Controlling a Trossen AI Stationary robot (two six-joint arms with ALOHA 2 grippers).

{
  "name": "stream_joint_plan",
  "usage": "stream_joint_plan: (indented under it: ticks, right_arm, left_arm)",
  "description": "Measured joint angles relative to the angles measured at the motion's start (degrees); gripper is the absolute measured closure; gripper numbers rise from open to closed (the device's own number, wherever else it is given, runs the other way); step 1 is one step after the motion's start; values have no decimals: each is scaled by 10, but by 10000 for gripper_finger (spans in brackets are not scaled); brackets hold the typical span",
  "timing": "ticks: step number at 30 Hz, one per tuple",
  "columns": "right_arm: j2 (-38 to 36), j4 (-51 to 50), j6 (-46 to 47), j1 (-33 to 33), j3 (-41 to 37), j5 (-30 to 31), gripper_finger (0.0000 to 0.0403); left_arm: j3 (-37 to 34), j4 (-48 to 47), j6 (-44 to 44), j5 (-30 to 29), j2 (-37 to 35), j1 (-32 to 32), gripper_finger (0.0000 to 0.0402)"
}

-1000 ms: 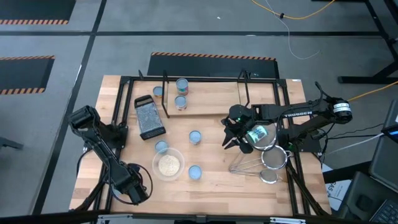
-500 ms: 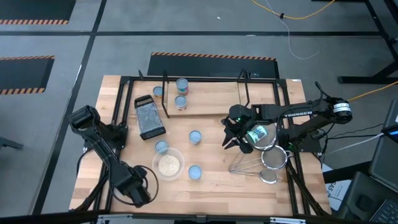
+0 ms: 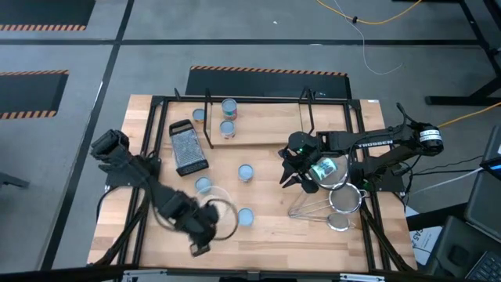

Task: Pick and place cans onto a shelf
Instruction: Put the pink diced tomato can on the shelf

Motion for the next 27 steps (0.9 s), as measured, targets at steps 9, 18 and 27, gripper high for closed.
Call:
stream_joint_plan:
  ticks: [9, 18, 27]
  right_arm:
    - [0, 0, 0, 0, 0, 0, 317]
    - [0, 0, 0, 0, 0, 0, 317]
    - [0, 0, 0, 0, 0, 0, 317]
  left_arm:
    - [37, 2, 321, -61, 0, 145, 399]
    - [37, -2, 531, -70, 0, 259, 399]
    - [25, -78, 638, -137, -1, 312, 399]
